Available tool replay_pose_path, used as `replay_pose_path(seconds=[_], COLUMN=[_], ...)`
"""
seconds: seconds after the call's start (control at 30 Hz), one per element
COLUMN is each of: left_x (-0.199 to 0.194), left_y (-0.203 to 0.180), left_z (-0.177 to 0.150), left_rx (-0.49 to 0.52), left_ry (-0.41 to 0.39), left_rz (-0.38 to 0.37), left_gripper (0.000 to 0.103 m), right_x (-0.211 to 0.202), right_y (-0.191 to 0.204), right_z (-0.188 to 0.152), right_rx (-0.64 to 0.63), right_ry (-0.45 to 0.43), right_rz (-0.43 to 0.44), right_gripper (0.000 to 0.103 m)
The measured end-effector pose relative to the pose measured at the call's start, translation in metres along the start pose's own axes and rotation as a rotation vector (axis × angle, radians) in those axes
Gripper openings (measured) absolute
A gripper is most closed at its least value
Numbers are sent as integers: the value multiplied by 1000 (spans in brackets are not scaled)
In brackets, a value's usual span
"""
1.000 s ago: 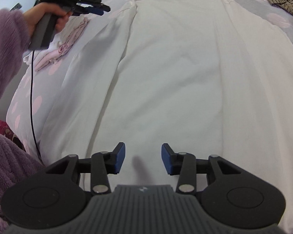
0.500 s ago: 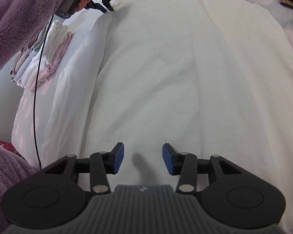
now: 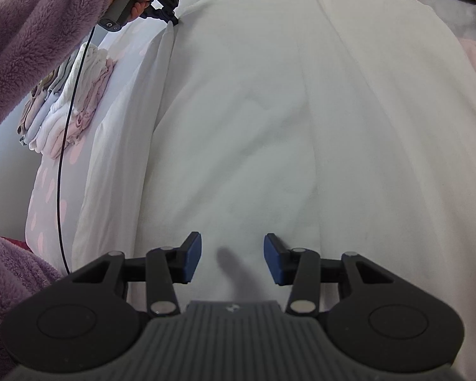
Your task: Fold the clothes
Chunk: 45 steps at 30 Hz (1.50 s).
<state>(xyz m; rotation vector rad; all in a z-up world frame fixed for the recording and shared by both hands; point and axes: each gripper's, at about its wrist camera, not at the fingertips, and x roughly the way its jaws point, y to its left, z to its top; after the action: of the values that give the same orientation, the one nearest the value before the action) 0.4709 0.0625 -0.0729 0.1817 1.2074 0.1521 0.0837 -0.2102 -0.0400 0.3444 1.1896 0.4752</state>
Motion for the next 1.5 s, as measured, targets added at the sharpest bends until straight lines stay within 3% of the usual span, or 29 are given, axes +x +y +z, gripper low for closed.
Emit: replay_pose_path(seconds=[0.07,0.17,0.33,0.87,1.23,1.37,1.5], left_x=[-13,-37,-86,-205,-216,-208,-188], left_y=[10,27,58,127,125,101,85], left_z=[-5,-23,-80,-340,-479,-511,-525], left_rx=[-6,-15,-15,-28,44,143,226], left_ry=[-41,-97,-149,-155,-65,-35,-20], left_rz=[-46,-95,-180,-350,-379,-374,-349], left_gripper=[21,32,32,40,40,33,28], right_x=[-2,-2,-4,-13,3,11,29], right_y=[1,6,19,71,124,139,140], right_z=[-1,-3,-14,-59,-75,-88,-99], right_rx=[-5,-17,-73,-279,-420,-474,-481], right_ry=[-3,-5,4,-55,-32,0,90], right_rz=[-14,-31,-22,-16,4,32,19], right_gripper=[48,49,49,50,50,50,49])
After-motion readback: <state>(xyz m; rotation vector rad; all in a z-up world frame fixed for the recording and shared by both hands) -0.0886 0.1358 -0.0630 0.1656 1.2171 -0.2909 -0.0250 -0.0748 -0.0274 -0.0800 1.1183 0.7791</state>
